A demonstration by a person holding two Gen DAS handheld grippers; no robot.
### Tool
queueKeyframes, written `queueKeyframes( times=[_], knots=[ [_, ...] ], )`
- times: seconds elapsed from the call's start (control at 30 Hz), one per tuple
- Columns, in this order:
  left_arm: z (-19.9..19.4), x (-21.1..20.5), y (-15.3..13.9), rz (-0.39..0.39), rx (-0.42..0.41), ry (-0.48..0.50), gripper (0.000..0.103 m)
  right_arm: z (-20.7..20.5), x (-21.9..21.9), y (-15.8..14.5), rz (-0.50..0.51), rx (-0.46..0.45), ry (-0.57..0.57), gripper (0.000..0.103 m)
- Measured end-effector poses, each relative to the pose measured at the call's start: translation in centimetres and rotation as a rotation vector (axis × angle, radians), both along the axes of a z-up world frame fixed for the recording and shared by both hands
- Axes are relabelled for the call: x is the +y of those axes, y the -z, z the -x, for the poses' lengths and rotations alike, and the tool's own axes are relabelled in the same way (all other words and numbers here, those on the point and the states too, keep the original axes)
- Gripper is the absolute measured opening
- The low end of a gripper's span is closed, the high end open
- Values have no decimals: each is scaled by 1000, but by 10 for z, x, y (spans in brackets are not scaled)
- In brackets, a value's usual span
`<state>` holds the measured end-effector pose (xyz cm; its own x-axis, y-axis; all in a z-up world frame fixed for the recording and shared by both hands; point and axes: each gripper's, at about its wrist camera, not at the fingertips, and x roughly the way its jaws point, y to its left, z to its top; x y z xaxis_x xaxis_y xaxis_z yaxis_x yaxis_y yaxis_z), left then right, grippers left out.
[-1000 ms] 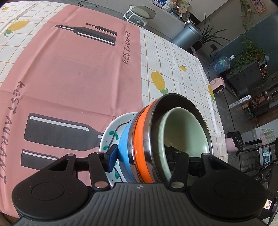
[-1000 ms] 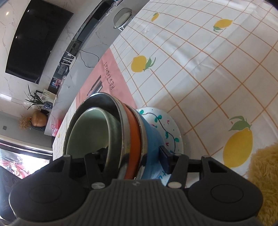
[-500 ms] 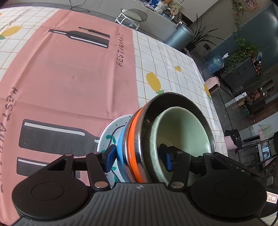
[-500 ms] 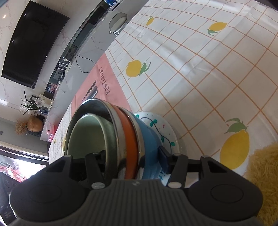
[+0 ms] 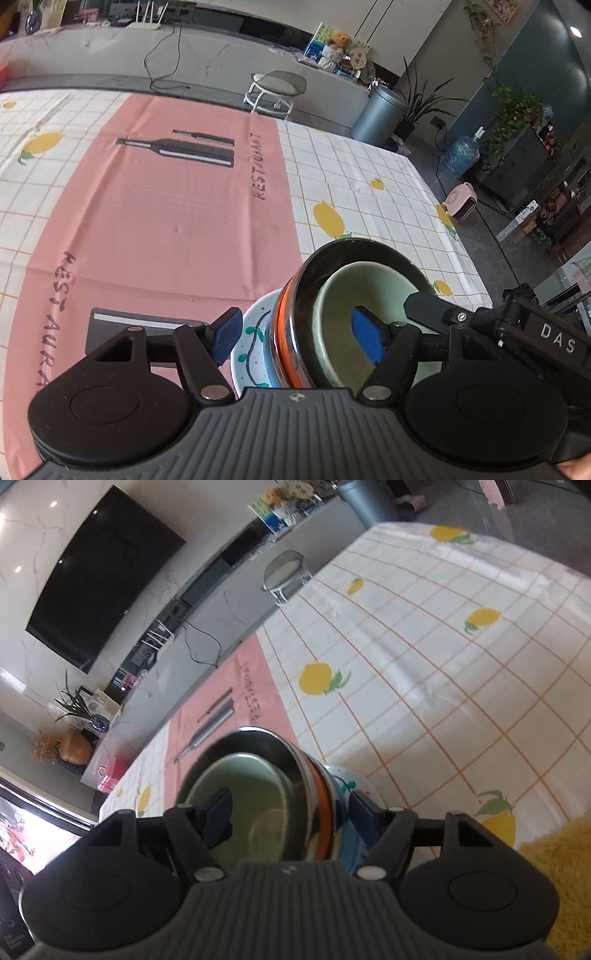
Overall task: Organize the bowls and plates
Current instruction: 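Lower the pot stack onto the white bowl and open both grippers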
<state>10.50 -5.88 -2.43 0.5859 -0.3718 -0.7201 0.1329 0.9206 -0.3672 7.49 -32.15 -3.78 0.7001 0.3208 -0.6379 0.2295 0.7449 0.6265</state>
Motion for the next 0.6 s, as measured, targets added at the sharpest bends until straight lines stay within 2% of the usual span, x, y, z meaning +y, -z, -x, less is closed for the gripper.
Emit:
queueKeyframes(
  times=[0.1, 0.2, 0.33, 0.4, 0.53, 0.6],
  knots=[
    [21, -2, -27, -72, -103, -23, 80, 12, -1, -22, 44, -87, 10, 75],
    [53, -4, -53, -129, -204, -15, 85, 31, 3, -49, 145, -186, 14, 80],
    [101, -8, -74, -151, -301, 32, 88, 66, 6, -70, 282, -272, 2, 85],
    [120, -12, -77, -158, -318, 47, 88, 82, 6, -69, 325, -267, 1, 85],
    [147, -20, -77, -166, -385, 17, 88, 104, 14, -49, 478, -148, 8, 84],
    [155, -23, -74, -171, -410, 2, 88, 108, 23, -42, 535, -120, -13, 83]
  ],
)
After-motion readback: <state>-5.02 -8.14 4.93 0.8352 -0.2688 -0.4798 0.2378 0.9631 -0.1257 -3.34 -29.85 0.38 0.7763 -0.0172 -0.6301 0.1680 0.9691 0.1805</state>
